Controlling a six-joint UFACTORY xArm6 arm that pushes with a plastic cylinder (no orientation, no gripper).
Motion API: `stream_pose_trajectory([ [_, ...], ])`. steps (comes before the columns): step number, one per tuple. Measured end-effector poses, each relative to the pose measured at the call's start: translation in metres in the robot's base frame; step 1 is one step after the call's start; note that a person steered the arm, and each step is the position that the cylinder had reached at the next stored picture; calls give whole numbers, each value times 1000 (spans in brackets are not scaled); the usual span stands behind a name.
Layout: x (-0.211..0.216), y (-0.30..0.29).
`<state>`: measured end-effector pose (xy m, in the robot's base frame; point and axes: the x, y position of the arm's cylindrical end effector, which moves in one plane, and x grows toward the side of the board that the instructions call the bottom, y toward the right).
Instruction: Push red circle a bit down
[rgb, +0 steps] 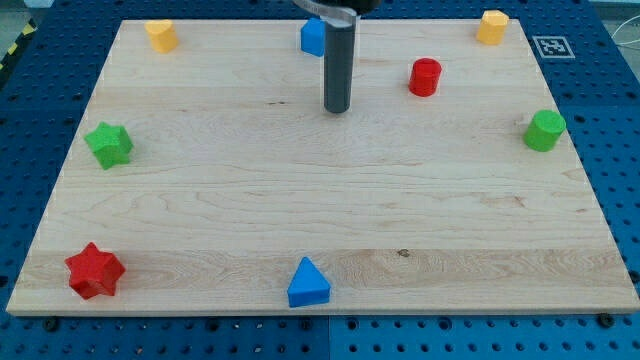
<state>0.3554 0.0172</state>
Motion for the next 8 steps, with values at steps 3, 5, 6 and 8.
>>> stream_pose_trajectory([
  [3, -84, 42],
  [5, -89, 121],
  [6, -66, 121],
  [8, -31, 121],
])
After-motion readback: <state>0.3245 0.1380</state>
